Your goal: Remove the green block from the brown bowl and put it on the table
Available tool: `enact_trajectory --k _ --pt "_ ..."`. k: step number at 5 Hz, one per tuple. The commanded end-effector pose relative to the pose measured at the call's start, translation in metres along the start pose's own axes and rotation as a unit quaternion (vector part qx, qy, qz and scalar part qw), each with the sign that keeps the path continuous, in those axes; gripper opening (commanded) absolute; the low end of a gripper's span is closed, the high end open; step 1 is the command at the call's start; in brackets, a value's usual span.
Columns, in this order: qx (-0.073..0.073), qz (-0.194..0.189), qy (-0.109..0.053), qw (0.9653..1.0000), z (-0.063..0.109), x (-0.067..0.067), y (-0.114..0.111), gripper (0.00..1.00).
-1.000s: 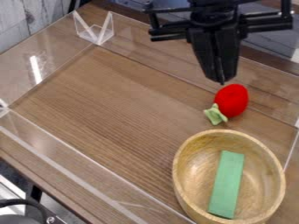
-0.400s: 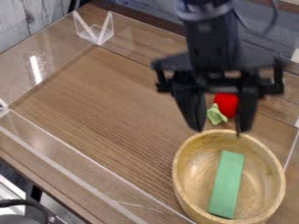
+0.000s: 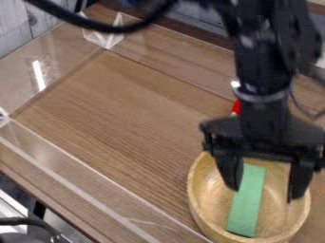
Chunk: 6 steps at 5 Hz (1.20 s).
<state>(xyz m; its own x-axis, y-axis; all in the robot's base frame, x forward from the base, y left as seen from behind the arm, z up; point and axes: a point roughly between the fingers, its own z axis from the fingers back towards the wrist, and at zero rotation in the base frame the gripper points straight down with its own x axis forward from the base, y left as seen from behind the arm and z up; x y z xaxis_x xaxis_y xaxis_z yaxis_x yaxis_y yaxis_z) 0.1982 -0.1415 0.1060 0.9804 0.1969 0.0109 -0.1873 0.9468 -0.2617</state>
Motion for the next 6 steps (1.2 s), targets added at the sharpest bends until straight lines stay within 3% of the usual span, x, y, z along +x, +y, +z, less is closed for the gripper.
enact_trajectory --k 1,2,3,4,6 --pt "-0.004 -0.003 -0.010 0.9999 -0.006 0.007 -0.010 1.00" --pt "0.004 -0.002 -0.006 1.0000 -0.015 0.013 -0.014 1.00" --pt "0.013 0.047 -0.013 0.9987 -0.021 0.019 -0.001 1.00" --pt "0.020 0.093 -0.018 0.9953 -0.024 0.024 0.013 1.00" --pt "0.033 0.115 -0.009 0.9928 -0.034 0.021 0.025 1.00"
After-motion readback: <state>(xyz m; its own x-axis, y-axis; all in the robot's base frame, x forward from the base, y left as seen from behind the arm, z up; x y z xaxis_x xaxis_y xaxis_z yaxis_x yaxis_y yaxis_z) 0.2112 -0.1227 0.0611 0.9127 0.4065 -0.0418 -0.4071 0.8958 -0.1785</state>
